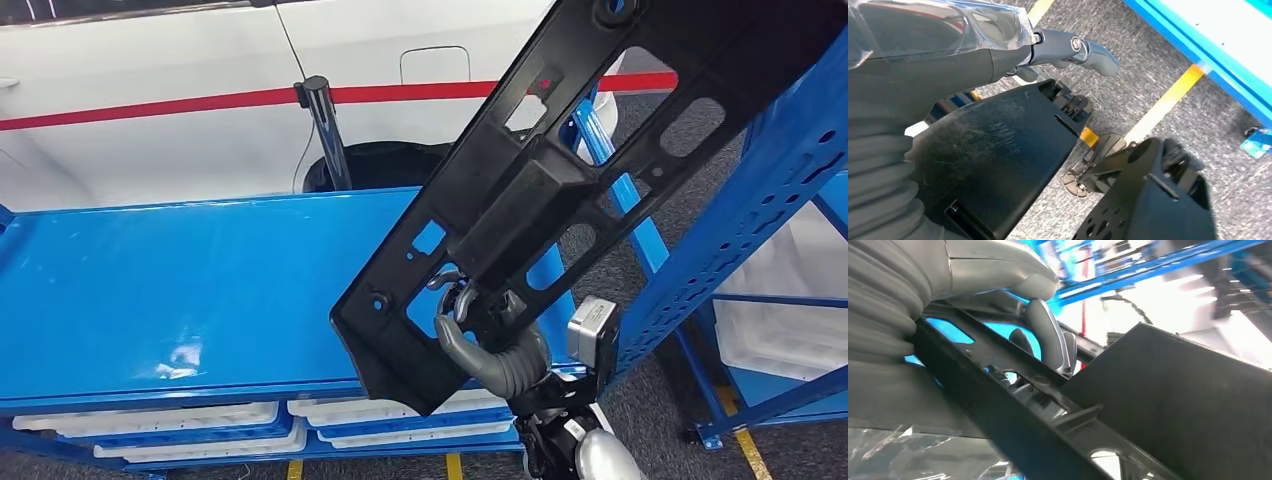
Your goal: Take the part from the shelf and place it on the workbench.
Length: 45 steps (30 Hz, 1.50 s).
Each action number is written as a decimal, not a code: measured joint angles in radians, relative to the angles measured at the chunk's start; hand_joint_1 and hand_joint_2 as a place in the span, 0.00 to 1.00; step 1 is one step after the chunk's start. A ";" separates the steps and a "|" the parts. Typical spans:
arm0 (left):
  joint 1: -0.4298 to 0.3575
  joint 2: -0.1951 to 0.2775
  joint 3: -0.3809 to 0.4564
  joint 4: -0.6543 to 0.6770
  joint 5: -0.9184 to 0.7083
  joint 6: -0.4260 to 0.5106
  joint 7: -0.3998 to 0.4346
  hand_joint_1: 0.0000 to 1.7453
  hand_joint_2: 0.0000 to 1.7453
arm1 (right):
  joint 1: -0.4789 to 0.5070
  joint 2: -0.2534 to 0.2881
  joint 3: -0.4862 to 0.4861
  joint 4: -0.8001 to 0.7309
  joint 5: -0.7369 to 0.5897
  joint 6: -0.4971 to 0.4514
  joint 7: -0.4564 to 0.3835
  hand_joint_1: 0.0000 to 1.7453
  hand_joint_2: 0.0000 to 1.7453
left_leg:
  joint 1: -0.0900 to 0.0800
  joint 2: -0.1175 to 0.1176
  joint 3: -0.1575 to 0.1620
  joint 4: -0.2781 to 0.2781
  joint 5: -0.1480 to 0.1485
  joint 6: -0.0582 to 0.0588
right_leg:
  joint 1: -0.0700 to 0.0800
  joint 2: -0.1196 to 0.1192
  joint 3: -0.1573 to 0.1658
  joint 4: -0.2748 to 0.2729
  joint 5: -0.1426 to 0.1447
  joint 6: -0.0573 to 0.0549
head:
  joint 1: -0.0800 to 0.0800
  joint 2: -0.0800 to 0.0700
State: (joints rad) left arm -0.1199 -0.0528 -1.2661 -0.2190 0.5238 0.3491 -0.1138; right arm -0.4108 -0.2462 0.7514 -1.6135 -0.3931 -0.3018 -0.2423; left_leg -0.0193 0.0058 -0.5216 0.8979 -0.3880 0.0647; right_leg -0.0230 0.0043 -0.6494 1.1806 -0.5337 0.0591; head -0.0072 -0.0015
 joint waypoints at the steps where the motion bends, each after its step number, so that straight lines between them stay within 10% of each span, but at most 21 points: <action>1: 0.000 0.000 0.001 0.000 0.000 -0.002 -0.002 0.00 1.00 | 0.002 0.000 0.004 -0.003 0.022 -0.004 0.017 1.00 1.00 | 0.003 -0.001 -0.001 0.008 -0.005 -0.006 | -0.004 -0.001 0.036 -0.068 0.031 0.005 | 0.000 0.000; 4: -0.002 0.000 0.003 0.000 -0.003 -0.003 -0.001 0.00 1.00 | 0.002 0.005 0.013 -0.008 0.066 -0.012 0.059 1.00 1.00 | 0.003 -0.002 -0.014 0.042 -0.026 -0.026 | -0.007 0.003 0.100 -0.190 0.068 -0.006 | -0.001 0.000; 8: -0.002 0.002 0.003 0.000 -0.006 0.000 0.000 0.00 1.00 | 0.003 0.010 0.023 -0.012 0.080 -0.012 0.074 1.00 1.00 | 0.008 -0.002 -0.030 0.078 -0.051 -0.036 | -0.006 0.003 0.095 -0.189 0.070 -0.038 | -0.002 0.000; 13: 0.000 0.001 0.004 0.000 0.006 0.004 -0.004 0.00 1.00 | 0.004 0.015 0.025 -0.013 0.096 -0.014 0.086 1.00 1.00 | 0.021 -0.002 -0.159 0.357 -0.177 -0.060 | -0.005 0.003 0.089 -0.189 0.073 -0.044 | -0.005 0.000; 19: -0.001 0.001 0.007 0.000 0.008 0.008 -0.002 0.00 1.00 | 0.004 0.015 0.026 -0.021 0.160 -0.031 0.119 1.00 1.00 | -0.001 -0.002 -0.030 0.057 -0.027 -0.006 | -0.001 0.006 0.094 -0.195 0.073 -0.041 | -0.005 0.000; 23: 0.000 -0.002 0.011 0.000 0.010 0.016 0.004 0.00 1.00 | 0.002 0.014 0.039 -0.024 0.293 -0.050 0.192 1.00 1.00 | -0.005 0.001 -0.015 0.019 -0.011 0.001 | -0.003 0.002 0.095 -0.196 0.067 -0.024 | -0.005 0.000; 26: -0.002 -0.008 0.014 0.000 0.007 0.017 0.007 0.00 1.00 | 0.001 0.012 0.050 -0.026 0.350 -0.043 0.235 1.00 1.00 | 0.001 0.001 -0.003 -0.001 0.000 0.002 | 0.001 0.001 0.031 -0.052 -0.015 -0.018 | -0.003 0.000; 29: -0.002 -0.012 0.017 0.000 0.007 0.016 0.009 0.00 1.00 | 0.003 0.010 0.065 -0.026 0.370 -0.033 0.261 1.00 1.00 | 0.001 0.000 -0.003 0.001 -0.001 0.001 | 0.000 0.001 -0.031 0.070 -0.047 -0.010 | -0.002 0.000; 33: -0.003 -0.013 0.021 0.000 0.015 0.014 0.011 0.00 1.00 | 0.000 0.006 0.077 -0.025 0.392 -0.023 0.290 1.00 1.00 | 0.004 -0.003 -0.009 0.032 -0.021 -0.016 | -0.004 -0.001 0.074 -0.151 0.065 -0.005 | -0.002 0.000; 38: -0.006 -0.013 0.023 0.000 0.019 0.015 0.018 0.00 1.00 | -0.005 0.002 0.087 -0.025 0.409 -0.011 0.318 1.00 1.00 | 0.005 -0.003 -0.025 0.067 -0.042 -0.030 | -0.003 0.002 0.086 -0.188 0.078 -0.037 | -0.004 0.000; 43: -0.005 -0.013 0.025 0.000 0.021 0.021 0.018 0.00 1.00 | 0.001 -0.001 0.091 -0.025 0.396 -0.024 0.311 1.00 1.00 | 0.022 -0.003 -0.143 0.344 -0.185 -0.060 | -0.007 0.001 0.076 -0.188 0.084 -0.048 | -0.006 0.000; 45: -0.004 -0.013 0.025 0.000 0.021 0.024 0.018 0.00 1.00 | 0.007 -0.002 0.091 -0.026 0.392 -0.032 0.304 1.00 1.00 | 0.023 -0.003 -0.136 0.337 -0.166 -0.056 | -0.006 0.001 0.076 -0.188 0.085 -0.048 | -0.006 0.000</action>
State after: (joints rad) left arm -0.1240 -0.0660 -1.2410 -0.2186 0.5447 0.3730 -0.0961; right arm -0.4041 -0.2482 0.8425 -1.6392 -0.0007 -0.3339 0.0618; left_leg 0.0039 0.0024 -0.6574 1.2348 -0.5545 0.0086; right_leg -0.0291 0.0057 -0.5735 0.9921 -0.4489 0.0108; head -0.0136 -0.0015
